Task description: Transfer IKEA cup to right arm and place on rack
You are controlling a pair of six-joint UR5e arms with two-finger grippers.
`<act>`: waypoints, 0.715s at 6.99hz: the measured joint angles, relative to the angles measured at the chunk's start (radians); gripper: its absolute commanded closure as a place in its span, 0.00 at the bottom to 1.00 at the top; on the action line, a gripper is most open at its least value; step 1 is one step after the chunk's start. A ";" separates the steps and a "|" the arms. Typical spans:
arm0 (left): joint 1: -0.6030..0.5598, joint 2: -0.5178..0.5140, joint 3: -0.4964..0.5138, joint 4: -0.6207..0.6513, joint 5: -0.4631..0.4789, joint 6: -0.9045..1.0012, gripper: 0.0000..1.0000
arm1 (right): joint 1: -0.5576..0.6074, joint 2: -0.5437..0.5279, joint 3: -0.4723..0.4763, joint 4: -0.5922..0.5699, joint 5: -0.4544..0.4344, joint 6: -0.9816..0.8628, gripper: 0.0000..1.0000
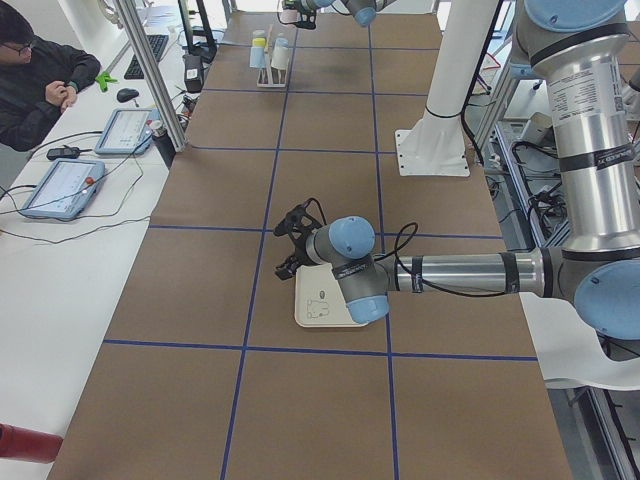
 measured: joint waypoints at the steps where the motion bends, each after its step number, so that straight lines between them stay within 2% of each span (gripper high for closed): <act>1: 0.000 0.000 0.000 0.000 0.000 -0.001 0.00 | 0.008 0.011 -0.043 0.042 -0.001 -0.007 0.75; 5: 0.002 -0.003 0.000 0.001 0.000 -0.005 0.00 | 0.017 0.023 -0.099 0.085 0.000 -0.002 0.72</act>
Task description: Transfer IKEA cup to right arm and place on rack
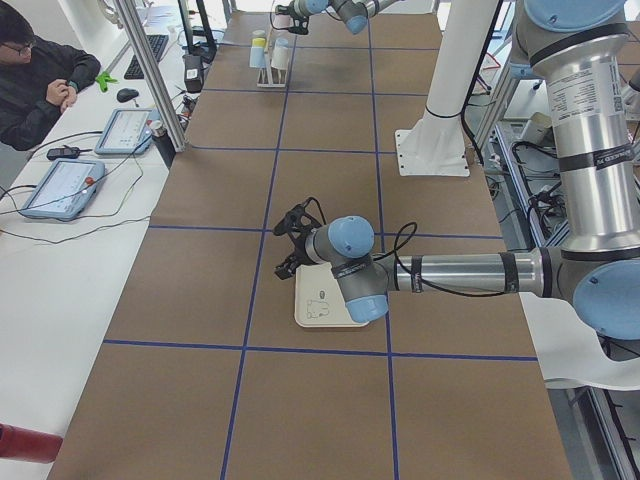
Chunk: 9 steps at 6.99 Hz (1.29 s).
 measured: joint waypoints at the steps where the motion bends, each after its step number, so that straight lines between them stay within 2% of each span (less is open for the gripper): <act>1: 0.000 0.000 0.000 0.000 0.000 0.000 0.00 | 0.000 0.000 -0.005 0.001 0.001 0.003 0.71; 9: 0.001 -0.002 -0.001 0.000 -0.002 -0.001 0.00 | -0.029 0.004 -0.042 0.001 0.008 0.085 0.68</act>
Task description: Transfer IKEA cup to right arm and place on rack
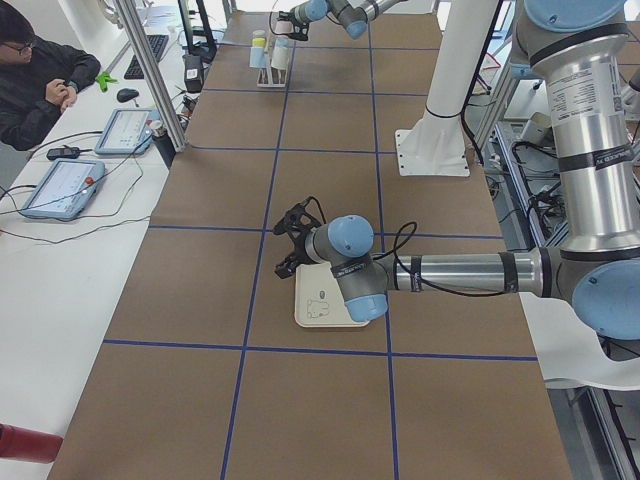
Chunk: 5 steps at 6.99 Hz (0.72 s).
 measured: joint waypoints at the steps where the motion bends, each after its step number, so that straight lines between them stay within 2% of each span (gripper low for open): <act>1: 0.000 0.000 0.000 0.000 0.000 0.000 0.00 | -0.003 0.000 -0.005 0.000 0.000 0.003 0.68; 2: -0.001 0.001 0.000 0.000 0.000 0.000 0.00 | -0.006 0.000 -0.010 0.000 0.000 0.005 0.67; 3: -0.001 0.001 0.000 -0.001 0.000 -0.001 0.00 | -0.008 0.000 -0.017 0.000 0.000 0.006 0.58; 5: -0.001 0.002 0.000 -0.001 0.000 0.000 0.00 | -0.021 0.005 -0.030 0.000 0.000 0.004 0.04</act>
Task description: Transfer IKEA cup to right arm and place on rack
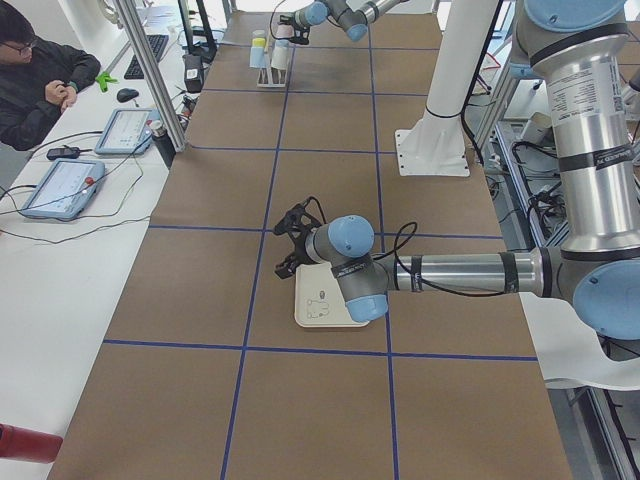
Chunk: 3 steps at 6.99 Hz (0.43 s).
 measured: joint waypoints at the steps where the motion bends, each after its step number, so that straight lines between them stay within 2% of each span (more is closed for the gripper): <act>1: 0.000 0.000 0.000 0.000 0.000 0.000 0.00 | -0.010 0.013 -0.018 0.000 0.000 -0.002 0.02; 3: 0.000 0.000 0.001 0.000 0.000 0.000 0.00 | -0.018 0.040 -0.056 0.000 0.000 -0.008 0.02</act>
